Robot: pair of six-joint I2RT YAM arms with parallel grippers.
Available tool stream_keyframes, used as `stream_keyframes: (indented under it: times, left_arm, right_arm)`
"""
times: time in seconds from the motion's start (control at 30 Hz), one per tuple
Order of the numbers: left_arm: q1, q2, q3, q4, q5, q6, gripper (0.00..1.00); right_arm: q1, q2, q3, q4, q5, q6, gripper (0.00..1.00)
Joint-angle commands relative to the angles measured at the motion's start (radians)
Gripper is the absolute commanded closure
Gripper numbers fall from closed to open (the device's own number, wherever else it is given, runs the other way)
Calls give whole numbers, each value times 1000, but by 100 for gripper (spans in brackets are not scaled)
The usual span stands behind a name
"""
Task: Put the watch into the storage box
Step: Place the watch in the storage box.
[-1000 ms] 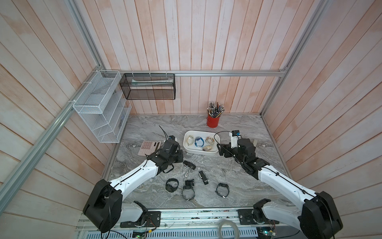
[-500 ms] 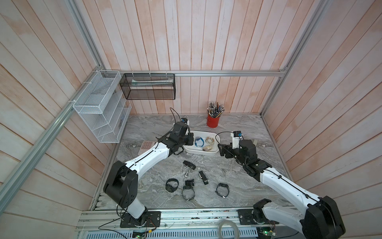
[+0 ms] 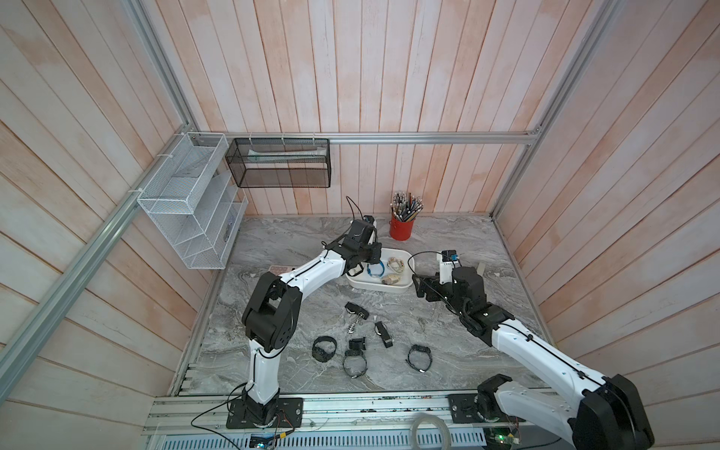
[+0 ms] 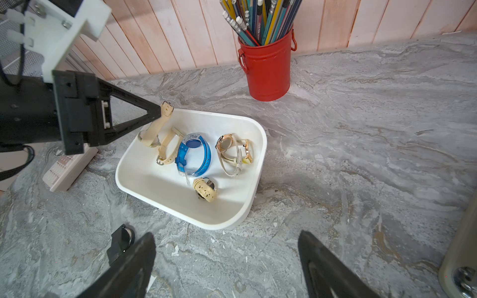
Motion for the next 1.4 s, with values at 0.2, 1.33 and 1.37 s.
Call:
stream_keyframes:
  times: [0.2,1.33,1.37]
  left_arm:
    - [1,108,43,-14,-76,28,100]
    - [17,-901,-933,414,49,-209,0]
    - [16,-919,-949,406,44,-215,0]
  right_arm:
    - [-4,3,16,-17,18,-3,12]
    - [-4,71,65,-23,-8,51,12]
    - [-4,72,69,-27,-10,50,12]
